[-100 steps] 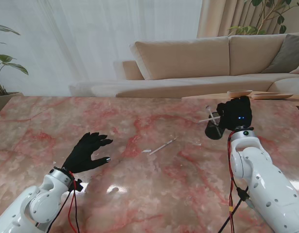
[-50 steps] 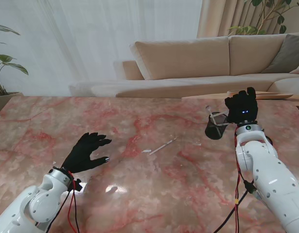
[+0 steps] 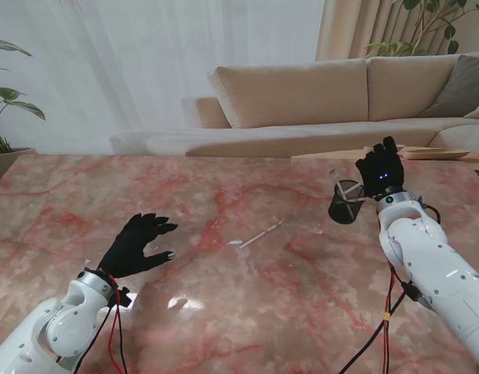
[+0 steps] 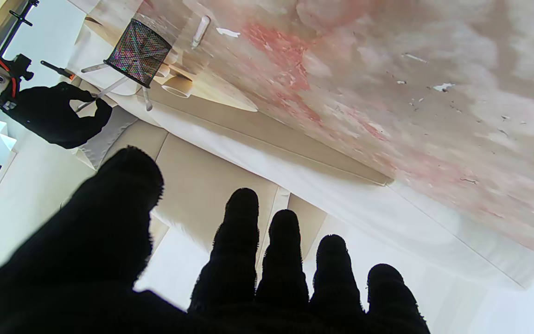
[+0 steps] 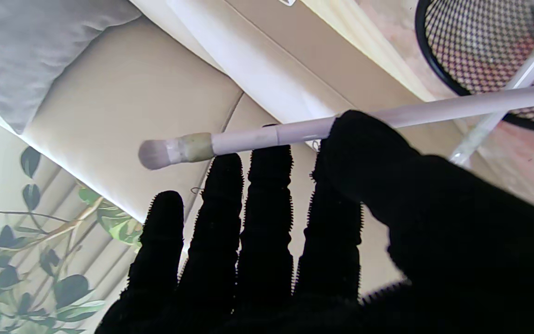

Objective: Insert makeup brushes into the holder

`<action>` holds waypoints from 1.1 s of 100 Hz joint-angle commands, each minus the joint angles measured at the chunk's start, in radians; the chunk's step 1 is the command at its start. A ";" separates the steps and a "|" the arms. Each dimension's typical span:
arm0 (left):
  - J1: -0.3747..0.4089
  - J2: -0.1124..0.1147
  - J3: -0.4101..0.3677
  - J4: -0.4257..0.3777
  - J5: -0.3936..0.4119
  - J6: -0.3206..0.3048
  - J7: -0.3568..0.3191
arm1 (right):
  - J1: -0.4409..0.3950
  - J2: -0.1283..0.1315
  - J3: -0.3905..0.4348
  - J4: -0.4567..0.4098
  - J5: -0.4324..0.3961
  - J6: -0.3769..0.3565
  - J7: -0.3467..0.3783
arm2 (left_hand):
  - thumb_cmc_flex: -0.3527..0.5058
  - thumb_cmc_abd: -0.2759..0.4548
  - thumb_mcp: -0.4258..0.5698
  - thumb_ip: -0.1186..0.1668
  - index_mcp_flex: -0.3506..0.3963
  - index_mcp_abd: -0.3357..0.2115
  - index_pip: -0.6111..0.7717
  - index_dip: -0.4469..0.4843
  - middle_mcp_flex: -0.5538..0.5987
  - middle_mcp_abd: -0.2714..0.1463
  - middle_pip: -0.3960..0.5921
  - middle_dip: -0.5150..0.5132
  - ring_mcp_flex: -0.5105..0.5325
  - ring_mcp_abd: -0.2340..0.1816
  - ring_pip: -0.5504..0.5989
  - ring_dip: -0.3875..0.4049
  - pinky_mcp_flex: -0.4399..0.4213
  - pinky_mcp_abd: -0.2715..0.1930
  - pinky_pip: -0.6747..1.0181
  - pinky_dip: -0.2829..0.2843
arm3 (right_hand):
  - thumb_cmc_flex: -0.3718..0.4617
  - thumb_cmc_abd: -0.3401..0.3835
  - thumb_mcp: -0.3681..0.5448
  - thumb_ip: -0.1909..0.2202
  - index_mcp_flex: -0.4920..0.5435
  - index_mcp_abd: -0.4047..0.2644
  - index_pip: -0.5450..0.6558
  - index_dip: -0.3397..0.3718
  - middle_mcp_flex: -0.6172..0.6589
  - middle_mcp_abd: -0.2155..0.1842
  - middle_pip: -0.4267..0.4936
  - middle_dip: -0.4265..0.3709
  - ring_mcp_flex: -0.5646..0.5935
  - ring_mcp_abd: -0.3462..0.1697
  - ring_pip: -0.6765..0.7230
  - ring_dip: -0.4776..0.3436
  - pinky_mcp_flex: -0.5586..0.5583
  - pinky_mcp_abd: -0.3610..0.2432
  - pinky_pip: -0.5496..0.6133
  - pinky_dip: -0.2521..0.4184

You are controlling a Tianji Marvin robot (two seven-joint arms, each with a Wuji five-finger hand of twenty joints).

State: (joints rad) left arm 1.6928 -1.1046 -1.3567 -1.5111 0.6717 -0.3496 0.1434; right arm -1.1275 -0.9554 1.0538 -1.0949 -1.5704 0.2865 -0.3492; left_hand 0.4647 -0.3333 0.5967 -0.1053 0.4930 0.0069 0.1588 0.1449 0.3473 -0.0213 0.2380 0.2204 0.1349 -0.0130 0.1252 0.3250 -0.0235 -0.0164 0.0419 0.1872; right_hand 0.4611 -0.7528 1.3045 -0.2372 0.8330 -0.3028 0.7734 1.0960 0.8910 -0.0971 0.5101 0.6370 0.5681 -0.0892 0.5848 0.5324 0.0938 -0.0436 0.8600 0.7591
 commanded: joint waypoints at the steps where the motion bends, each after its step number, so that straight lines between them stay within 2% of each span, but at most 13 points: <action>1: 0.005 -0.002 0.000 0.003 -0.003 0.007 -0.003 | 0.018 0.007 -0.013 0.025 -0.005 0.003 0.014 | 0.002 0.032 -0.019 0.031 0.002 -0.023 -0.008 -0.004 0.000 -0.002 -0.021 -0.013 -0.027 -0.026 -0.030 0.001 -0.001 -0.005 -0.041 -0.016 | 0.022 0.029 0.020 0.011 0.008 -0.018 0.114 0.016 0.000 0.012 0.015 0.001 -0.013 0.022 0.010 0.029 -0.017 0.024 0.021 0.008; 21: 0.007 -0.002 -0.002 0.002 -0.004 0.014 -0.006 | 0.072 0.016 -0.096 0.078 0.014 0.008 0.033 | 0.002 0.031 -0.018 0.031 0.002 -0.024 -0.007 -0.004 0.000 0.000 -0.020 -0.012 -0.027 -0.025 -0.030 0.001 -0.001 -0.004 -0.041 -0.017 | 0.022 0.024 0.025 0.010 0.010 -0.016 0.120 0.010 0.001 0.013 0.016 0.000 -0.014 0.022 0.010 0.027 -0.019 0.026 0.027 0.003; 62: 0.005 0.000 0.003 0.001 -0.008 0.017 -0.017 | 0.114 0.018 -0.230 0.101 0.060 -0.015 0.064 | 0.002 0.032 -0.018 0.031 0.002 -0.023 -0.007 -0.004 0.000 -0.001 -0.021 -0.013 -0.028 -0.024 -0.030 0.001 -0.001 -0.004 -0.042 -0.019 | 0.024 0.010 0.028 0.014 0.019 -0.022 0.117 -0.006 0.003 0.010 -0.008 -0.022 -0.009 0.026 -0.023 0.007 -0.020 0.023 0.025 -0.016; 81: 0.004 -0.001 0.004 0.002 -0.006 0.015 -0.014 | 0.120 0.019 -0.267 0.097 0.068 -0.021 0.088 | 0.003 0.031 -0.017 0.031 0.002 -0.023 -0.007 -0.004 0.000 0.000 -0.021 -0.013 -0.028 -0.024 -0.030 0.001 -0.001 -0.003 -0.042 -0.019 | 0.036 -0.007 0.018 0.019 0.033 -0.018 0.100 -0.033 0.010 0.008 -0.016 -0.025 -0.004 0.028 -0.032 0.002 -0.018 0.026 0.025 -0.023; 93: 0.004 -0.001 0.004 0.004 -0.004 0.015 -0.012 | 0.115 0.018 -0.268 0.089 0.069 -0.029 0.100 | 0.005 0.031 -0.015 0.031 0.002 -0.022 -0.007 -0.004 0.001 0.000 -0.021 -0.013 -0.028 -0.024 -0.030 0.001 -0.001 -0.003 -0.042 -0.020 | 0.036 -0.006 -0.004 0.025 0.031 -0.012 0.086 -0.073 0.002 0.007 -0.037 -0.040 -0.007 0.032 -0.052 -0.009 -0.020 0.028 0.016 -0.035; 110: 0.003 -0.001 0.006 0.006 -0.005 0.016 -0.010 | 0.086 0.015 -0.231 0.053 0.050 -0.052 0.120 | 0.005 0.031 -0.014 0.031 0.002 -0.023 -0.006 -0.004 0.000 -0.001 -0.021 -0.013 -0.028 -0.025 -0.031 0.001 -0.001 -0.004 -0.042 -0.021 | -0.005 -0.001 -0.031 0.028 -0.003 0.030 0.106 -0.235 -0.020 0.010 -0.048 -0.100 -0.021 0.036 -0.074 -0.015 -0.031 0.028 0.011 -0.051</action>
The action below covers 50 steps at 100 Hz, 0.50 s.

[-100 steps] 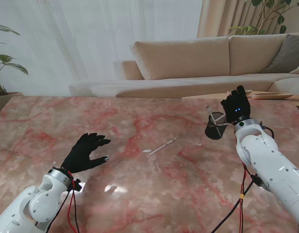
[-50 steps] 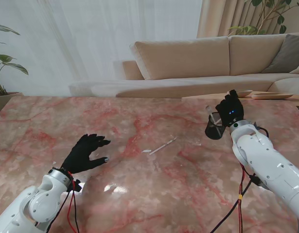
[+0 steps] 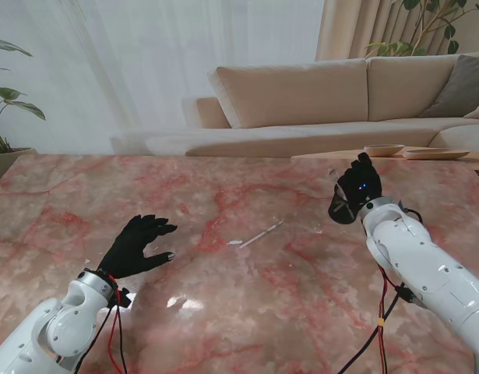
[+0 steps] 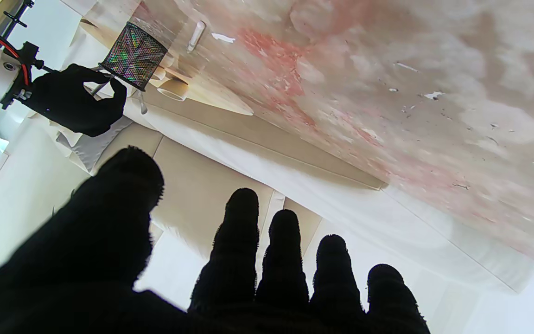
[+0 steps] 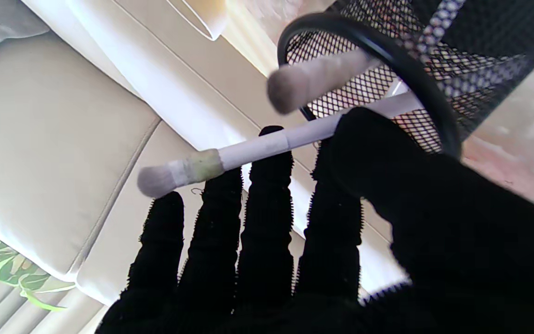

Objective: Insert makeup brushes into the holder

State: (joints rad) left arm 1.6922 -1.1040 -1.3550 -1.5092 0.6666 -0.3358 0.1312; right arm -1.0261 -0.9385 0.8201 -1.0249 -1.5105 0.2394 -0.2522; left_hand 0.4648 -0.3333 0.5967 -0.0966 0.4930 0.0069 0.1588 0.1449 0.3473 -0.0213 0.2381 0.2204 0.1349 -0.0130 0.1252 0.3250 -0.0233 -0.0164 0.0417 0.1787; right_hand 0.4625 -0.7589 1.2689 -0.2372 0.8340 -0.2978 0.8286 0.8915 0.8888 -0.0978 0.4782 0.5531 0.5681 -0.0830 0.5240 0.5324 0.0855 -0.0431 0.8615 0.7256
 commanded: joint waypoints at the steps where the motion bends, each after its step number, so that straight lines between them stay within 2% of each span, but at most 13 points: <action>1: 0.003 -0.002 0.004 0.004 0.000 0.002 0.002 | -0.018 -0.002 0.005 -0.020 -0.011 -0.007 0.025 | 0.005 0.030 -0.014 0.022 0.003 -0.025 -0.006 -0.004 0.000 -0.001 -0.021 -0.013 -0.028 -0.025 -0.031 0.001 -0.001 -0.004 -0.042 -0.012 | -0.010 0.005 0.004 0.028 -0.005 0.024 0.050 -0.033 -0.019 0.011 -0.017 -0.017 -0.023 0.030 -0.014 -0.015 -0.023 0.028 0.009 -0.018; 6: 0.003 -0.002 0.005 0.005 0.000 0.002 0.003 | -0.027 -0.003 0.018 -0.030 -0.014 -0.014 0.033 | 0.006 0.030 -0.014 0.022 0.002 -0.023 -0.006 -0.004 0.000 -0.001 -0.021 -0.013 -0.028 -0.025 -0.031 0.001 -0.001 -0.004 -0.042 -0.012 | -0.047 0.016 -0.011 0.027 -0.018 0.032 0.042 -0.049 -0.036 0.013 -0.027 -0.022 -0.033 0.032 -0.021 -0.018 -0.030 0.027 0.004 -0.020; 17: 0.002 -0.002 0.005 0.007 0.002 -0.001 0.005 | -0.051 -0.005 0.051 -0.058 -0.029 -0.030 0.048 | 0.007 0.031 -0.012 0.022 0.001 -0.023 -0.007 -0.004 -0.001 0.000 -0.021 -0.013 -0.028 -0.025 -0.030 0.001 -0.001 -0.004 -0.043 -0.013 | -0.092 0.085 -0.119 0.049 -0.057 0.052 0.036 -0.111 -0.067 0.019 -0.048 -0.041 -0.058 0.032 -0.041 -0.026 -0.042 0.028 -0.008 -0.020; 26: 0.001 -0.002 0.005 0.009 0.002 -0.003 0.006 | -0.070 -0.007 0.077 -0.078 -0.036 -0.048 0.063 | 0.008 0.029 -0.012 0.022 0.003 -0.024 -0.006 -0.004 0.000 -0.002 -0.020 -0.012 -0.028 -0.026 -0.030 0.001 -0.001 -0.004 -0.043 -0.014 | -0.145 0.122 -0.178 0.069 -0.074 0.106 -0.038 -0.179 -0.108 0.027 -0.073 -0.061 -0.089 0.034 -0.057 -0.028 -0.059 0.026 -0.020 -0.020; 35: -0.001 -0.002 0.005 0.011 0.003 -0.004 0.007 | -0.084 -0.008 0.099 -0.095 -0.044 -0.063 0.075 | 0.008 0.029 -0.011 0.022 0.002 -0.025 -0.006 -0.003 0.000 -0.002 -0.020 -0.012 -0.027 -0.027 -0.030 0.001 -0.001 -0.005 -0.043 -0.015 | -0.193 0.178 -0.213 0.119 -0.055 0.161 -0.181 -0.183 -0.126 0.030 -0.085 -0.077 -0.100 0.035 -0.067 -0.027 -0.065 0.025 -0.031 -0.015; 41: -0.002 -0.002 0.007 0.013 0.003 -0.006 0.009 | -0.096 -0.008 0.118 -0.109 -0.052 -0.074 0.085 | 0.008 0.029 -0.010 0.022 0.003 -0.024 -0.005 -0.003 0.000 -0.002 -0.019 -0.012 -0.027 -0.026 -0.030 0.001 -0.001 -0.005 -0.043 -0.015 | -0.217 0.212 -0.243 0.181 -0.049 0.185 -0.258 -0.165 -0.143 0.031 -0.094 -0.086 -0.110 0.036 -0.073 -0.027 -0.071 0.025 -0.039 -0.014; 50: -0.005 -0.002 0.008 0.015 0.004 -0.007 0.010 | -0.115 -0.010 0.148 -0.131 -0.064 -0.088 0.095 | 0.009 0.028 -0.008 0.022 0.003 -0.026 -0.005 -0.003 0.000 -0.002 -0.019 -0.012 -0.027 -0.026 -0.029 0.001 -0.001 -0.005 -0.043 -0.016 | -0.232 0.240 -0.285 0.185 -0.068 0.215 -0.326 -0.176 -0.158 0.033 -0.103 -0.093 -0.118 0.035 -0.074 -0.026 -0.076 0.024 -0.043 -0.012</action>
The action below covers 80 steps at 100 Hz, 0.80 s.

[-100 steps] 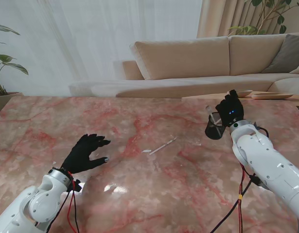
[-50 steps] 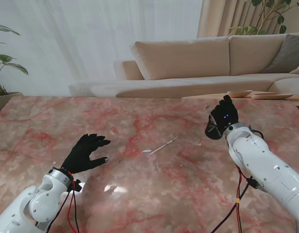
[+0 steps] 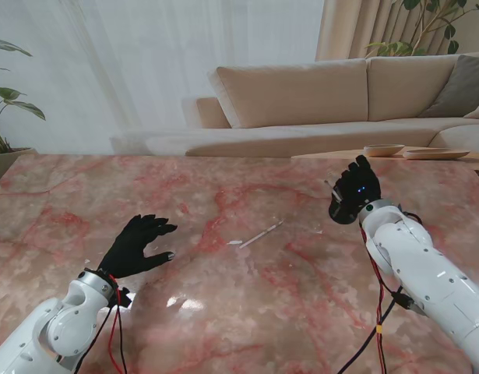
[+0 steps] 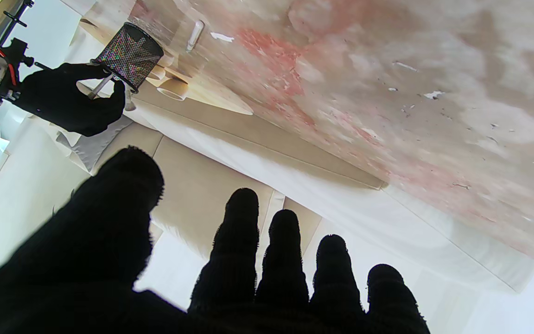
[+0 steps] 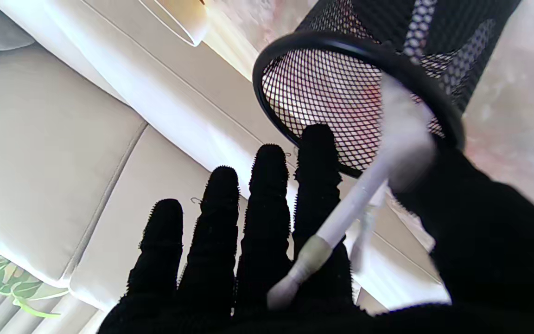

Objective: Insert makeup brushes into the holder

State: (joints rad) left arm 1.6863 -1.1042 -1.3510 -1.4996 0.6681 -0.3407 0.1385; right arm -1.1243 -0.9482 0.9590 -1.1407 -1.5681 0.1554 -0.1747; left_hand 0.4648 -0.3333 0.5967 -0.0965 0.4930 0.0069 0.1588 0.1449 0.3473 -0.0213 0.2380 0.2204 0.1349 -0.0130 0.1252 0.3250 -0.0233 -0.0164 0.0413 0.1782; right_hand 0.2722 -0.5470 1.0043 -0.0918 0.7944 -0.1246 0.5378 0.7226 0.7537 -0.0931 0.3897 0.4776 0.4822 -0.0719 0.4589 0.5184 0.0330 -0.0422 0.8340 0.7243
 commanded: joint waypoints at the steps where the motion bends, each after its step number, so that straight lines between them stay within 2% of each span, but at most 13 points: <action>1: 0.001 -0.002 0.004 0.005 0.002 -0.003 0.002 | -0.018 0.000 0.012 -0.017 -0.007 -0.005 0.018 | 0.008 0.028 -0.008 0.021 0.003 -0.026 -0.005 -0.003 0.000 -0.002 -0.019 -0.012 -0.027 -0.026 -0.029 0.001 -0.001 -0.005 -0.043 -0.016 | -0.042 0.029 -0.022 0.040 -0.028 0.042 -0.038 -0.008 -0.023 0.029 -0.014 -0.018 -0.032 0.024 -0.009 -0.012 -0.024 0.023 -0.016 -0.011; 22: -0.004 -0.002 0.007 0.011 0.003 -0.007 0.004 | -0.040 -0.002 0.050 -0.047 -0.027 -0.021 0.028 | 0.009 0.027 -0.005 0.021 0.004 -0.026 -0.004 -0.003 0.002 -0.001 -0.019 -0.012 -0.027 -0.025 -0.029 0.002 -0.001 -0.005 -0.042 -0.017 | -0.047 0.049 -0.039 0.043 -0.061 0.044 -0.064 -0.019 -0.050 0.023 -0.019 -0.021 -0.042 0.022 -0.012 -0.013 -0.026 0.020 -0.019 -0.010; 36: -0.007 -0.002 0.008 0.014 0.004 -0.009 0.006 | -0.048 -0.006 0.065 -0.060 -0.027 -0.017 0.046 | 0.008 0.027 -0.003 0.021 0.004 -0.025 -0.004 -0.003 0.001 -0.001 -0.019 -0.012 -0.027 -0.024 -0.028 0.002 -0.001 -0.005 -0.042 -0.017 | -0.029 0.041 -0.089 0.034 -0.080 0.053 -0.086 -0.033 -0.064 0.013 -0.011 -0.020 -0.049 0.025 -0.017 -0.014 -0.029 0.022 -0.024 -0.008; 47: -0.008 -0.002 0.008 0.017 0.005 -0.010 0.009 | -0.051 -0.014 0.074 -0.061 0.001 0.001 0.047 | 0.008 0.026 -0.002 0.021 0.004 -0.024 -0.004 -0.003 0.001 0.001 -0.020 -0.012 -0.028 -0.024 -0.028 0.002 -0.001 -0.005 -0.042 -0.018 | 0.031 0.006 -0.108 0.010 -0.036 -0.011 0.040 0.063 -0.040 -0.004 0.027 0.004 -0.037 0.017 -0.016 -0.017 -0.020 0.019 -0.026 -0.004; 50: -0.008 -0.002 0.008 0.017 0.005 -0.010 0.009 | -0.051 -0.016 0.076 -0.060 0.010 0.005 0.045 | 0.009 0.025 -0.002 0.021 0.004 -0.023 -0.005 -0.003 0.001 -0.001 -0.020 -0.012 -0.028 -0.024 -0.029 0.002 -0.001 -0.005 -0.042 -0.018 | 0.064 -0.024 -0.113 -0.051 -0.042 -0.049 0.103 0.113 -0.036 -0.007 0.038 0.014 -0.036 0.017 -0.015 -0.019 -0.017 0.017 -0.027 -0.004; 53: -0.008 -0.002 0.007 0.017 0.005 -0.010 0.009 | -0.053 -0.017 0.080 -0.062 0.014 0.008 0.044 | 0.008 0.026 -0.002 0.021 0.003 -0.024 -0.005 -0.003 0.000 -0.001 -0.020 -0.012 -0.028 -0.024 -0.029 0.002 -0.001 -0.005 -0.043 -0.018 | 0.088 -0.049 -0.109 -0.094 -0.041 -0.085 0.152 0.136 -0.030 -0.012 0.041 0.019 -0.035 0.015 -0.015 -0.021 -0.016 0.016 -0.028 -0.003; 60: -0.008 -0.002 0.007 0.017 0.006 -0.011 0.008 | -0.058 -0.020 0.093 -0.066 0.024 0.007 0.038 | 0.008 0.027 -0.001 0.021 0.003 -0.023 -0.005 -0.003 0.000 0.001 -0.020 -0.012 -0.029 -0.023 -0.029 0.001 -0.001 -0.004 -0.043 -0.018 | 0.082 -0.043 -0.104 -0.123 -0.041 -0.118 0.189 0.152 -0.030 -0.016 0.039 0.019 -0.038 0.012 -0.019 -0.024 -0.017 0.012 -0.031 -0.005; 64: -0.008 -0.002 0.007 0.018 0.007 -0.011 0.008 | -0.062 -0.023 0.101 -0.069 0.037 0.006 0.036 | 0.009 0.026 -0.002 0.020 0.005 -0.024 -0.004 -0.003 0.001 0.000 -0.020 -0.012 -0.028 -0.024 -0.029 0.001 -0.001 -0.005 -0.043 -0.019 | 0.057 -0.018 -0.097 -0.108 -0.046 -0.091 0.160 0.132 -0.038 -0.014 0.036 0.020 -0.045 0.012 -0.020 -0.025 -0.022 0.009 -0.036 -0.008; 71: -0.008 -0.002 0.007 0.018 0.008 -0.010 0.008 | -0.072 -0.026 0.117 -0.080 0.042 0.006 0.035 | 0.009 0.026 -0.001 0.020 0.005 -0.023 -0.004 -0.003 0.000 0.000 -0.020 -0.012 -0.029 -0.023 -0.029 0.001 -0.001 -0.005 -0.043 -0.019 | 0.001 0.038 -0.096 -0.021 -0.048 -0.025 0.037 0.087 -0.054 -0.010 0.026 0.016 -0.055 0.010 -0.020 -0.027 -0.027 0.008 -0.043 -0.009; 80: -0.009 -0.001 0.008 0.018 0.008 -0.010 0.006 | -0.087 -0.029 0.142 -0.099 0.048 -0.003 0.032 | 0.009 0.027 -0.001 0.020 0.004 -0.023 -0.005 -0.003 -0.001 -0.001 -0.020 -0.012 -0.028 -0.026 -0.029 0.001 0.000 -0.006 -0.043 -0.019 | -0.019 0.068 -0.143 -0.003 -0.090 0.028 -0.080 0.028 -0.085 -0.008 0.013 0.007 -0.074 0.007 -0.024 -0.028 -0.038 0.005 -0.056 -0.009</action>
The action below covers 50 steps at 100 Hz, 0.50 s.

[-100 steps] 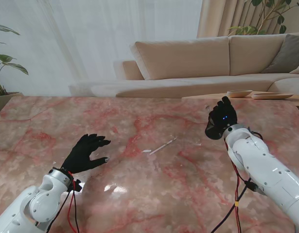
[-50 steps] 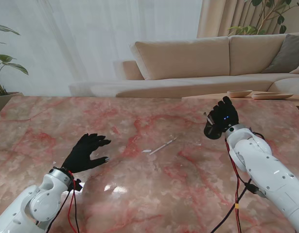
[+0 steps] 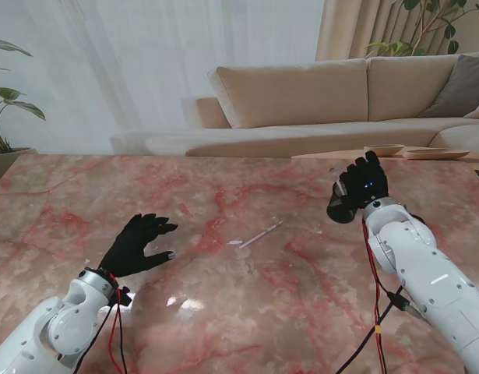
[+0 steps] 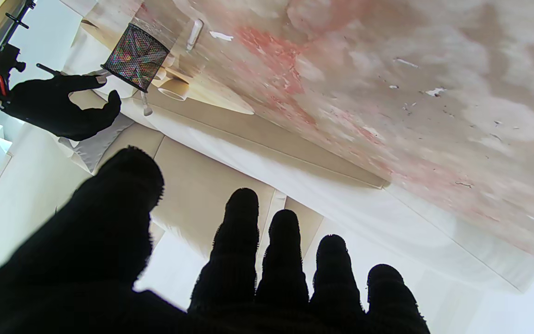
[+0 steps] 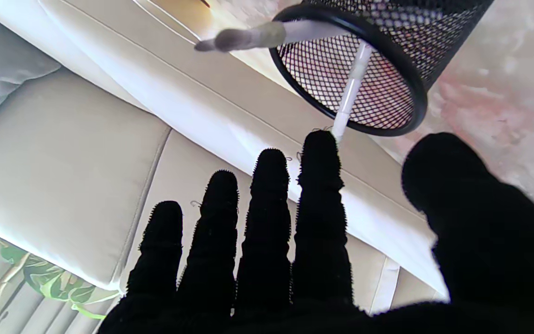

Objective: Insert makeup brushes into the holder

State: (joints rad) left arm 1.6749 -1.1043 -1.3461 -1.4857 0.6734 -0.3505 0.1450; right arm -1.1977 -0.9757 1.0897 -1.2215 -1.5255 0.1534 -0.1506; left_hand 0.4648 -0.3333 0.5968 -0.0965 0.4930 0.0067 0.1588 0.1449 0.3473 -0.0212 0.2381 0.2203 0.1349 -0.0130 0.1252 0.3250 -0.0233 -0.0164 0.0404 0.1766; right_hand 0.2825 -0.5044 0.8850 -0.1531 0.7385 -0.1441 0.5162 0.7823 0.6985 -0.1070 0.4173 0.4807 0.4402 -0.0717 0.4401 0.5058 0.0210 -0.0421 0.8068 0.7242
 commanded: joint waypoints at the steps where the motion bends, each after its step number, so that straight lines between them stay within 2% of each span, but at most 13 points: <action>1: 0.002 -0.001 0.003 0.004 0.002 -0.001 0.000 | -0.016 -0.002 0.015 -0.021 0.006 -0.002 0.007 | 0.009 0.026 -0.001 0.020 0.005 -0.024 -0.004 -0.003 0.000 0.000 -0.020 -0.012 -0.028 -0.024 -0.029 0.001 -0.001 -0.005 -0.042 -0.018 | -0.030 0.029 -0.030 0.060 -0.036 0.052 -0.070 -0.042 -0.034 0.007 -0.016 0.003 -0.034 0.007 -0.005 -0.015 -0.027 0.005 -0.030 -0.009; 6: 0.001 -0.001 0.003 0.005 0.003 -0.002 0.000 | -0.029 -0.005 0.032 -0.036 0.007 -0.004 -0.001 | 0.008 0.026 -0.001 0.020 0.003 -0.024 -0.005 -0.003 -0.001 -0.002 -0.020 -0.012 -0.029 -0.025 -0.029 0.001 0.000 -0.005 -0.042 -0.018 | -0.032 0.036 -0.053 0.066 -0.056 0.069 -0.105 -0.071 -0.052 0.010 -0.022 -0.003 -0.043 0.007 -0.006 -0.016 -0.030 0.005 -0.035 -0.009; 24: -0.004 0.000 0.005 0.006 0.004 -0.005 -0.004 | -0.094 -0.018 0.104 -0.131 0.014 -0.026 -0.045 | 0.009 0.026 -0.001 0.020 0.004 -0.024 -0.005 -0.003 -0.001 -0.002 -0.020 -0.012 -0.028 -0.025 -0.029 0.001 0.000 -0.005 -0.041 -0.018 | -0.029 0.042 -0.079 0.077 -0.096 0.085 -0.140 -0.109 -0.100 0.014 -0.035 -0.015 -0.073 0.002 -0.011 -0.017 -0.037 0.001 -0.048 -0.010; 39: -0.006 0.001 0.007 0.002 0.009 -0.006 -0.008 | -0.151 -0.031 0.143 -0.233 0.031 -0.064 -0.079 | 0.009 0.026 -0.002 0.020 0.003 -0.024 -0.005 -0.003 -0.001 -0.002 -0.020 -0.012 -0.028 -0.025 -0.029 0.001 0.000 -0.006 -0.040 -0.017 | -0.007 0.022 -0.064 0.086 -0.113 0.087 -0.148 -0.120 -0.120 0.016 -0.040 -0.020 -0.089 0.000 -0.015 -0.018 -0.039 -0.001 -0.053 -0.009; 50: -0.005 0.002 0.008 -0.007 0.012 -0.005 -0.011 | -0.183 -0.044 0.143 -0.299 0.074 -0.091 -0.090 | 0.009 0.026 -0.002 0.020 0.003 -0.023 -0.005 -0.003 -0.001 -0.002 -0.020 -0.012 -0.028 -0.025 -0.029 0.001 0.000 -0.005 -0.040 -0.016 | 0.004 0.003 -0.038 0.091 -0.121 0.088 -0.156 -0.132 -0.124 0.014 -0.046 -0.025 -0.084 -0.001 -0.014 -0.019 -0.030 0.001 -0.054 -0.008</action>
State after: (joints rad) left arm 1.6660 -1.1028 -1.3420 -1.4838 0.6816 -0.3552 0.1365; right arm -1.3638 -1.0008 1.2461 -1.4867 -1.4718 0.0697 -0.2443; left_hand 0.4649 -0.3333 0.5968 -0.0965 0.4930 0.0067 0.1588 0.1449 0.3473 -0.0211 0.2381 0.2203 0.1349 -0.0130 0.1252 0.3250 -0.0232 -0.0164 0.0403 0.1762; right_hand 0.2846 -0.4882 0.8194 -0.1115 0.6546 -0.0860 0.3740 0.6645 0.5989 -0.1055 0.3867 0.4761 0.3789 -0.0717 0.4344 0.5053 0.0006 -0.0421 0.7769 0.7242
